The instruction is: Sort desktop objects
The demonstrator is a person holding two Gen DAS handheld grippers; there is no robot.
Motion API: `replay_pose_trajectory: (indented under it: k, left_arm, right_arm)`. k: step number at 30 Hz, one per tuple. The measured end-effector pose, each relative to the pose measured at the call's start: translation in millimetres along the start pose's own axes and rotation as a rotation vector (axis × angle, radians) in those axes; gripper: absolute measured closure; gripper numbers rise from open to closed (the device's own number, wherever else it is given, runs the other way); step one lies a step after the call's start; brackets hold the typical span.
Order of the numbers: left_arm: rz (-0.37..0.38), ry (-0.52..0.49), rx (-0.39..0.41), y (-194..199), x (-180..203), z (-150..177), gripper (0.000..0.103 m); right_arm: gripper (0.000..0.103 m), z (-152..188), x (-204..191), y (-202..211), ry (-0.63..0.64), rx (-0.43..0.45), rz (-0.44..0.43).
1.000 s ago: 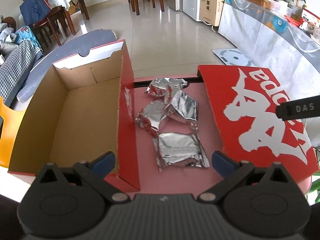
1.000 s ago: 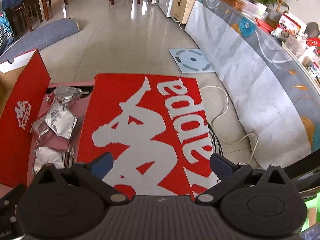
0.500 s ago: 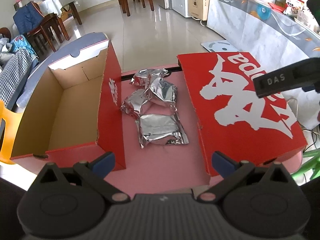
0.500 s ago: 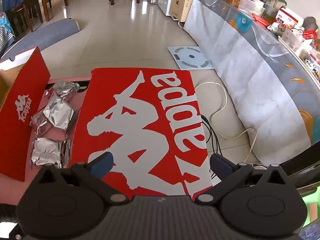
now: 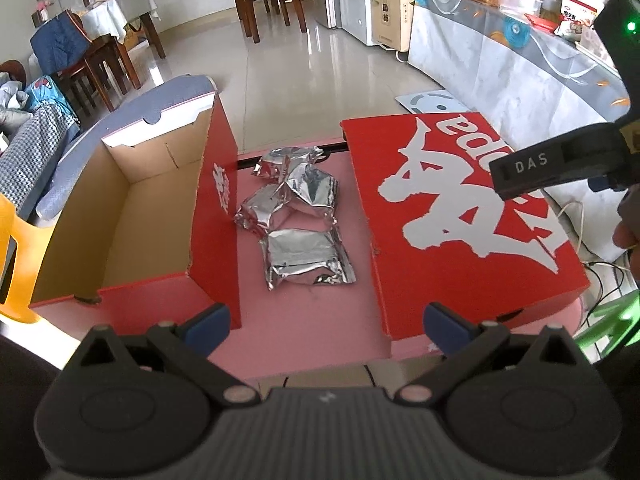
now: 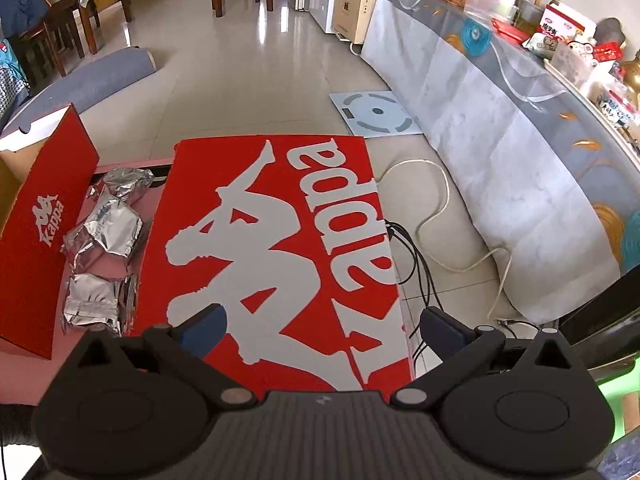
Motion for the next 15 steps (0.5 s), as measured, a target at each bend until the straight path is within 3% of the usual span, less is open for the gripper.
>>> replay_pose_trajectory:
  k: [15]
  left_arm:
    - [0.059,-0.085,0.042,27.3,45.5,-1.4,0.000]
  right_arm:
    - [0.000,2.0,41.8,5.9,-0.117,0.014,0.030]
Point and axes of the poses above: each gripper's, at about its wrist camera, not at the fingertips, and y roughly against the way its jaws point, x to its right, z to its underside, the point moved 5 cm from there along -y, roughly the way its jaws point, and after that the axes turned 8 degrees about -y, right-handed, at the moved point
